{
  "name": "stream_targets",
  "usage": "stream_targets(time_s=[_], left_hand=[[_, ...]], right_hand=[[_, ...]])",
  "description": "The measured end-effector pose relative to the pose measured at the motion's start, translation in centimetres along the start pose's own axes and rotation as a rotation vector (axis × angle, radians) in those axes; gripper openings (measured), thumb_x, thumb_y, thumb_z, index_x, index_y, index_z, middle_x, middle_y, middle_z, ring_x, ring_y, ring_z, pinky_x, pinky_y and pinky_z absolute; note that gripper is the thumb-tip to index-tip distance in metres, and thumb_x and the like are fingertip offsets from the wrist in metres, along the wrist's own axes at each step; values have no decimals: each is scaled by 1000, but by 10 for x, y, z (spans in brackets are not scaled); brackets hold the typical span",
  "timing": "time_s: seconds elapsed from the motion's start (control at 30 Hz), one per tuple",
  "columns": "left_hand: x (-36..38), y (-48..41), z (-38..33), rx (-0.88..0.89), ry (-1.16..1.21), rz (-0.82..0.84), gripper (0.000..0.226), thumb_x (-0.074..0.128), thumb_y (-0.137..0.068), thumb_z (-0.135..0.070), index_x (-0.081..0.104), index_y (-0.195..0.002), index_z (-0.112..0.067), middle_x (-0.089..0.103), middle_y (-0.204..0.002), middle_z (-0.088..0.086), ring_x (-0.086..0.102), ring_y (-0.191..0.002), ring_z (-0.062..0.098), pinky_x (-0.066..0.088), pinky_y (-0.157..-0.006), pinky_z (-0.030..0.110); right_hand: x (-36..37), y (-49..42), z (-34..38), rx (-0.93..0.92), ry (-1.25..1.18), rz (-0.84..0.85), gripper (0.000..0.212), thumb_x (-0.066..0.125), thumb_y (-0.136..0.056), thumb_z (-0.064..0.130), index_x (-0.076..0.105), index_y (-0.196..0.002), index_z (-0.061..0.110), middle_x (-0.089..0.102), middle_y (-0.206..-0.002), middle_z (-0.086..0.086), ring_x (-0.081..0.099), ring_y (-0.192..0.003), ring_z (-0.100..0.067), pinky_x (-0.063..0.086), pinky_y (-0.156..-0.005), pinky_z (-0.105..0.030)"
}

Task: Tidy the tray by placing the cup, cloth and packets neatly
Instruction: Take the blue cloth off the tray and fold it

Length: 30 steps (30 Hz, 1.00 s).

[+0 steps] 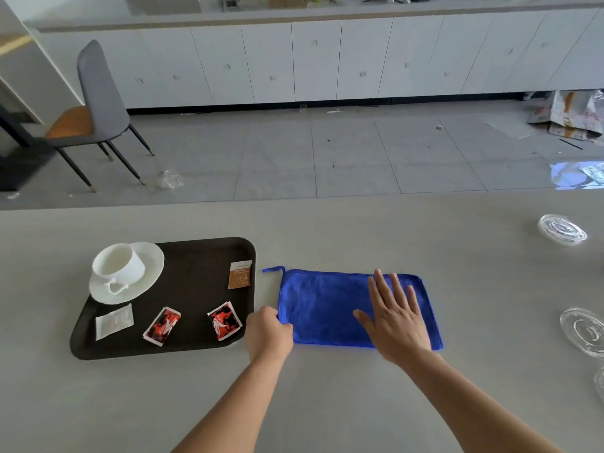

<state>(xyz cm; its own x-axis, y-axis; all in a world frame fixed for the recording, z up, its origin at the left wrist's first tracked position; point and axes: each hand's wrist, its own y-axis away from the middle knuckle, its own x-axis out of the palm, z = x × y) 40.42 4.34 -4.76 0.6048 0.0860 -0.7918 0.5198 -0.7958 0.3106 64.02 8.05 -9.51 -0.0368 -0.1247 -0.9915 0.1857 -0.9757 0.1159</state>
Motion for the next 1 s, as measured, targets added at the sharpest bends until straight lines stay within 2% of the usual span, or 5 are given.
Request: stream_targets(time_s=[0.23,0.6,0.73,0.87,1.0], left_hand=[[1,6,3,-194,348,13,32,74,-77,-7,69,-108,-7,69,-91,1,62,-81,24,43,-59,26],[-2,13,-11,-293,763,102,14,72,-77,-3,70,-71,-15,71,-75,6,66,-70,25,58,-68,38],[0,21,-29,-93,550,7,15,70,-76,-9,73,-85,-20,71,-75,-6,68,-74,17,55,-67,30],[4,36,-50,126,377,-68,11,66,-77,-9,71,-75,-20,65,-63,-8,56,-61,16,35,-51,23],[13,51,-65,276,374,-112,14,67,-77,-6,70,-81,-18,65,-72,-6,55,-66,14,37,-58,22]], right_hand=[[13,-13,41,-93,-42,16,80,-5,-90,70,-11,-153,21,-19,-161,8,-27,-145,-17,-10,-120,-45],[-8,-30,61,-81,-396,-17,50,33,-102,44,41,-145,20,24,-161,5,8,-150,-17,11,-121,-34],[-48,-43,84,77,-763,-64,38,46,-91,52,66,-83,21,69,-94,7,61,-93,-17,50,-74,-35],[-83,-63,97,169,-927,271,61,58,-68,67,63,-70,6,68,-63,-7,66,-50,-20,58,-60,-37],[-93,-70,85,88,-582,147,25,64,-62,24,45,-52,13,48,-49,-4,44,-46,-23,35,-44,-29]])
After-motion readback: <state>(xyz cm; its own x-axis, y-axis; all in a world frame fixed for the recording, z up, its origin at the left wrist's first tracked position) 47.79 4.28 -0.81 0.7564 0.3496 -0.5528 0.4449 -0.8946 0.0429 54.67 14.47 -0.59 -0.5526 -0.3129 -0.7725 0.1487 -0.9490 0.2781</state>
